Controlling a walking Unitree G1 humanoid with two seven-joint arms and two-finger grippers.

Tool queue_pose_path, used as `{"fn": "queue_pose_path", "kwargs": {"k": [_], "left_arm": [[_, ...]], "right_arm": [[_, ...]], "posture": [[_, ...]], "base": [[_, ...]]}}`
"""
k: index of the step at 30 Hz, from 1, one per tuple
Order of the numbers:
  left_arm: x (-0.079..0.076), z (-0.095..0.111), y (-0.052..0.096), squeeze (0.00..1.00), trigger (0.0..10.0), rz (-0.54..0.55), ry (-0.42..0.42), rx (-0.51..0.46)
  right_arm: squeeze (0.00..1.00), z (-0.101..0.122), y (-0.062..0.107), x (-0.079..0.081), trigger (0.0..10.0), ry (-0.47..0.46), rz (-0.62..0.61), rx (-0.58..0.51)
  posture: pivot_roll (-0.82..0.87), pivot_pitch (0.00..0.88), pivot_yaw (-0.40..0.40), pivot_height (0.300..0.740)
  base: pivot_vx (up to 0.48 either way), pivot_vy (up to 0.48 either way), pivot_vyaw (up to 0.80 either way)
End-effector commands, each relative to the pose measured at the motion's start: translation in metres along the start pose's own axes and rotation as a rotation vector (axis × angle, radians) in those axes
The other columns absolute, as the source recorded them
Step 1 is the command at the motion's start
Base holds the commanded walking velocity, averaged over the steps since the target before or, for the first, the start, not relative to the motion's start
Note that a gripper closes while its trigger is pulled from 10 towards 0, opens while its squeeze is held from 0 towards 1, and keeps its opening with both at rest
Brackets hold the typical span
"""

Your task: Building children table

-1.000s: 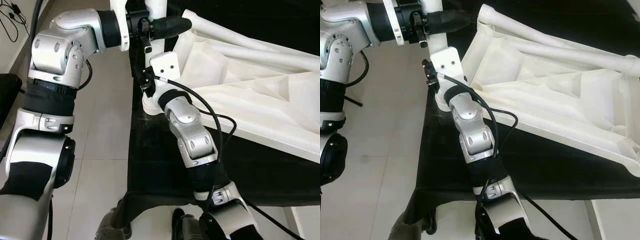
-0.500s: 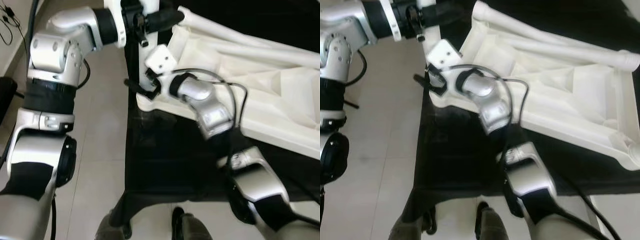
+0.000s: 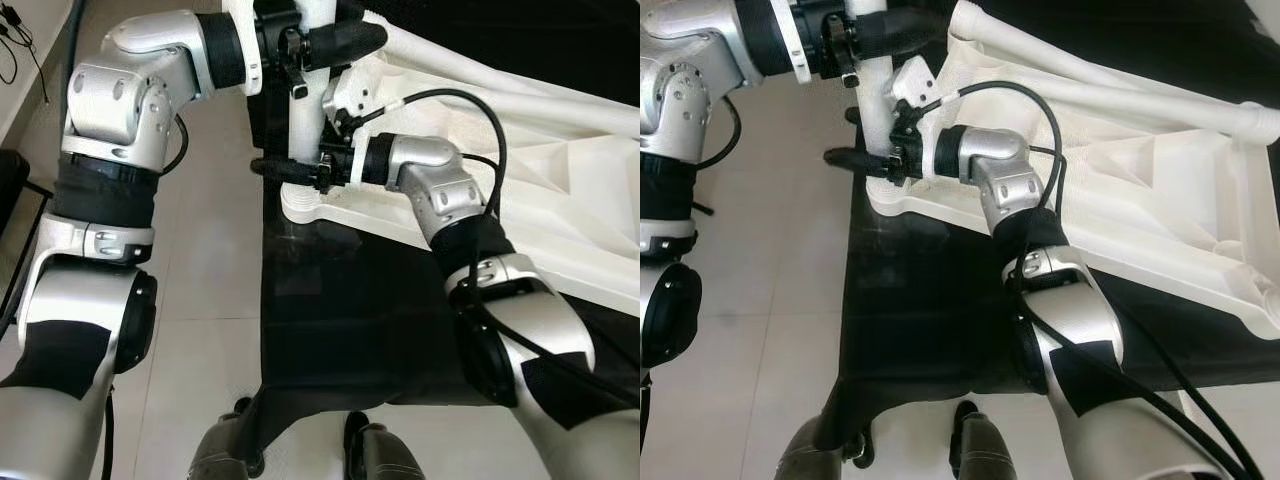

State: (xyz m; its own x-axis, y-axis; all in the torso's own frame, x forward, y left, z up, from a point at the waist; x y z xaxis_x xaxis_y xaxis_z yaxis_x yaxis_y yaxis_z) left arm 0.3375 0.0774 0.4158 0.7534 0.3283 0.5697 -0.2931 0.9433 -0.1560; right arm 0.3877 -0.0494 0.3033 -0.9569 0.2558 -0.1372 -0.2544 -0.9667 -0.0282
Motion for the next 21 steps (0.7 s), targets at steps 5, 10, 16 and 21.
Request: {"fn": "queue_pose_path", "kwargs": {"k": [5, 10, 16, 21], "left_arm": [[-0.015, 0.007, -0.019, 0.00, 0.0, -0.095, -0.005, -0.041], [-0.012, 0.007, -0.019, 1.00, 10.0, -0.073, 0.000, -0.047], [-0.003, 0.007, -0.019, 1.00, 10.0, -0.002, -0.006, -0.018], [0.000, 0.009, -0.019, 0.00, 10.0, 0.009, -0.002, -0.018]], "right_arm": [[0.00, -0.001, -0.027, 0.021, 0.0, 0.069, 0.181, 0.031], [0.00, 0.000, -0.027, 0.017, 0.0, 0.086, 0.128, 0.009], [0.00, -0.009, -0.024, 0.003, 0.0, 0.084, -0.091, 0.024], [0.00, -0.024, -0.024, -0.012, 0.0, 0.028, -0.417, 0.092]], "posture": [[-0.04, 0.295, -0.031, 0.740], [-0.06, 0.294, -0.030, 0.740], [-0.06, 0.289, -0.030, 0.740], [-0.07, 0.288, -0.046, 0.740]], "base": [[0.000, 0.000, 0.00], [0.000, 0.000, 0.00], [0.000, 0.000, 0.00], [0.000, 0.000, 0.00]]}}
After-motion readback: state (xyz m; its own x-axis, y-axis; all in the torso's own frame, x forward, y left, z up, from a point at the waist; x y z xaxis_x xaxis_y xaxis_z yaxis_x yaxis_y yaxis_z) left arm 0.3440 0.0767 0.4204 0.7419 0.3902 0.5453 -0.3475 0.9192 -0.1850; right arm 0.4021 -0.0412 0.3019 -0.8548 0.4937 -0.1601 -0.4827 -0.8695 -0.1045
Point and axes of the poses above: a point about 5 cm out from each wrist's last joint towards the gripper, its own y axis pointing back from the gripper into the wrist, its own z axis along the axis of the wrist's last joint, x = y × z, the point moved 1 cm from there along -y, pointing out of the wrist towards the gripper, and after that the axes turned 10 degrees about -y, right-handed, at the moved point
